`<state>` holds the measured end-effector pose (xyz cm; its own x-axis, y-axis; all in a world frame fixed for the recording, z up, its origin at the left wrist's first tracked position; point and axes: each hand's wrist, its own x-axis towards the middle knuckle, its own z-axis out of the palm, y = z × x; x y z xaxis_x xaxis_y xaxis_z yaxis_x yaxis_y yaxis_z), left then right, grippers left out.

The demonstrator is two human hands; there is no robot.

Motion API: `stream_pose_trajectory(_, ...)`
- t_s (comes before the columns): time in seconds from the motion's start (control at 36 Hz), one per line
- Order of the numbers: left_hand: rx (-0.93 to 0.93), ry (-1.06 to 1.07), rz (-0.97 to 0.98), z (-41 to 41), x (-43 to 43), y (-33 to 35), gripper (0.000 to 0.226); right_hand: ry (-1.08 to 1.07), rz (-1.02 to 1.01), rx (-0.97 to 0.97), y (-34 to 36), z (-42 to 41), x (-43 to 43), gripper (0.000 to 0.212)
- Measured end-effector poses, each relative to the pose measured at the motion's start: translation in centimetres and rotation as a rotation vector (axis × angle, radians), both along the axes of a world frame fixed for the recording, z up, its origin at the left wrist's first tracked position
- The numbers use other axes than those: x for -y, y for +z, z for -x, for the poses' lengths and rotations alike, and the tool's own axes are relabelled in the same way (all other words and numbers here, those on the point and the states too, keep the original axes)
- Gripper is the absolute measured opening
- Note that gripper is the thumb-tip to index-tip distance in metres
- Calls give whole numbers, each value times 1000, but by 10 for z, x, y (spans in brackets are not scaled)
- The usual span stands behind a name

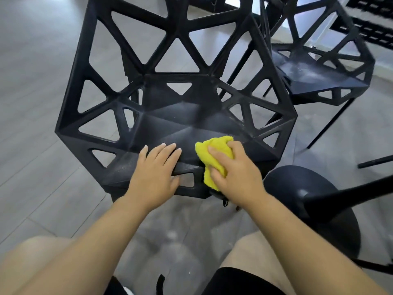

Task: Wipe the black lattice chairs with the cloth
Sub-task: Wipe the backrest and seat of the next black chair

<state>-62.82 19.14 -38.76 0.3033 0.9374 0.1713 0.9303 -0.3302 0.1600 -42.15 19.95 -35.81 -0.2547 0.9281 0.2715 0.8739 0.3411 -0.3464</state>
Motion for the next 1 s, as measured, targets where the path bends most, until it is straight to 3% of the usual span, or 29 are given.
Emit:
stream_pose_trajectory(0.17, 88, 62, 2, -4, -4, 1, 67, -306, 115, 149, 21, -14, -32, 32)
stream_pose_trajectory(0.33, 140, 94, -18, -5, -8, -3, 64, 57, 30, 165, 16, 53, -12, 28)
stream_pose_trajectory(0.47, 155, 82, -29, -1, -9, -6, 59, 144, 69, 99, 12, 36, -9, 33)
stream_pose_trajectory(0.58, 109, 72, -5, -1, -8, -3, 69, -112, 53, 141, 10, -13, -21, 32)
stream_pose_trajectory(0.67, 82, 56, 2, 0, -8, -2, 70, -335, 99, 41, 11, -43, -29, 36)
stream_pose_trajectory(0.78, 55, 37, 35, 4, -6, 0, 70, -450, 81, -29, 4, -35, -20, 39)
stream_pose_trajectory(0.86, 47, 39, 48, 19, 0, 1, 70, -420, 46, -66, -1, -9, -2, 41)
stream_pose_trajectory(1.0, 39, 63, 55, 56, 15, 5, 71, -93, 26, -151, -5, 38, 29, 42)
